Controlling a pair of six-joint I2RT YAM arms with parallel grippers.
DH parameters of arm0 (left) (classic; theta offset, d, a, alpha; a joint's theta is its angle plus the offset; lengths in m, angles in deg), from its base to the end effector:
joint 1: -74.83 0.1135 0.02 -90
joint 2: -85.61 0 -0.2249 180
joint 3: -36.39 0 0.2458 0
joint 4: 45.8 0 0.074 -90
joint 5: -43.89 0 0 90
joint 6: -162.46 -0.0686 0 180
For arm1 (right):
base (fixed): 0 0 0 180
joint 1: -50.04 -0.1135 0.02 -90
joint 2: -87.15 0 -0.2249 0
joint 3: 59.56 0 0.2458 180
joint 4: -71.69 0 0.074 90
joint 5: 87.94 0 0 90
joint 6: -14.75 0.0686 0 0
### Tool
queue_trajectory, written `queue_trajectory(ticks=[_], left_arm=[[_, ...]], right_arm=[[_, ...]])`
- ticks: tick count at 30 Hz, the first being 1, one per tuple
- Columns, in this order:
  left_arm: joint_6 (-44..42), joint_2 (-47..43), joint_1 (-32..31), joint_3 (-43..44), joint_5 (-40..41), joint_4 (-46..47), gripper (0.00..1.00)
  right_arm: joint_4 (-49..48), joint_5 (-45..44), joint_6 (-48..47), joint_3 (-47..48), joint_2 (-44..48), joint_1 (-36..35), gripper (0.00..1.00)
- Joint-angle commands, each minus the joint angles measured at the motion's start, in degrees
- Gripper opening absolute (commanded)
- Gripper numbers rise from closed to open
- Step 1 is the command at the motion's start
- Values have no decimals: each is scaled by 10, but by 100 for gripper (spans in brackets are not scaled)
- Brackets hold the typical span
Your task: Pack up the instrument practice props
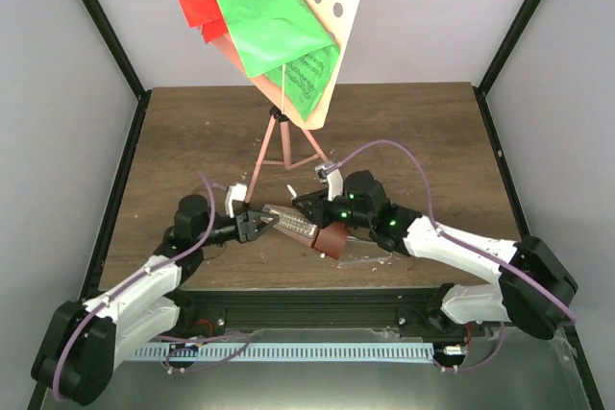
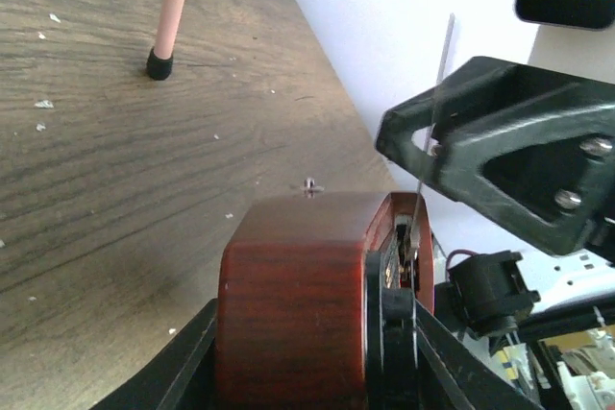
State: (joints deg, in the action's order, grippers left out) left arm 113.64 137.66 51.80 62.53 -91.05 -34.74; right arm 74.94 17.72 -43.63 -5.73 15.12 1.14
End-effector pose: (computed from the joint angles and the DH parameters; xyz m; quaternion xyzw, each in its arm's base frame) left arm 0.1847 -0.1312 0.1520 0.1146 0.7600 -0.5561 0.3163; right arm 0.1928 0.2491 0.1994 -0.1988 0.7978 0.4465 0.3530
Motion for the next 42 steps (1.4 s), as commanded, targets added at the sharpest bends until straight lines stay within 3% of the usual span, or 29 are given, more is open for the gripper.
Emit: queue_trajectory(ticks=[1, 3, 5, 6, 14, 18, 28, 33, 36, 42], left_arm=[[-61, 11, -10, 87, -2, -99, 8], [-90, 16, -10, 132, 16, -165, 2], [-119, 21, -10, 172, 30, -227, 0], [-135, 24, -10, 193, 35, -258, 0], [-295, 64, -13, 358, 75, -469, 0], [-406, 86, -40, 398, 156, -525, 0], [-564, 84, -167, 375, 361, -459, 0], [-586, 90, -204, 354, 380, -439, 0], [-584, 101, -213, 351, 379, -438, 0], [-575, 122, -217, 355, 365, -440, 14]], right_arm=[[-36, -7, -12, 8, 26, -5, 40], [2, -46, -23, 14, 45, -5, 79], [37, -78, -36, 17, 75, -5, 98], [57, -93, -42, 18, 90, -5, 100], [158, -181, -18, -40, 225, -5, 100], [190, -192, -4, -75, 249, -5, 100], [215, -251, 52, -127, 289, -5, 100], [177, -206, 54, -155, 281, -5, 100], [194, -226, 97, -156, 260, -4, 100], [159, -216, 118, -176, 242, -4, 100]])
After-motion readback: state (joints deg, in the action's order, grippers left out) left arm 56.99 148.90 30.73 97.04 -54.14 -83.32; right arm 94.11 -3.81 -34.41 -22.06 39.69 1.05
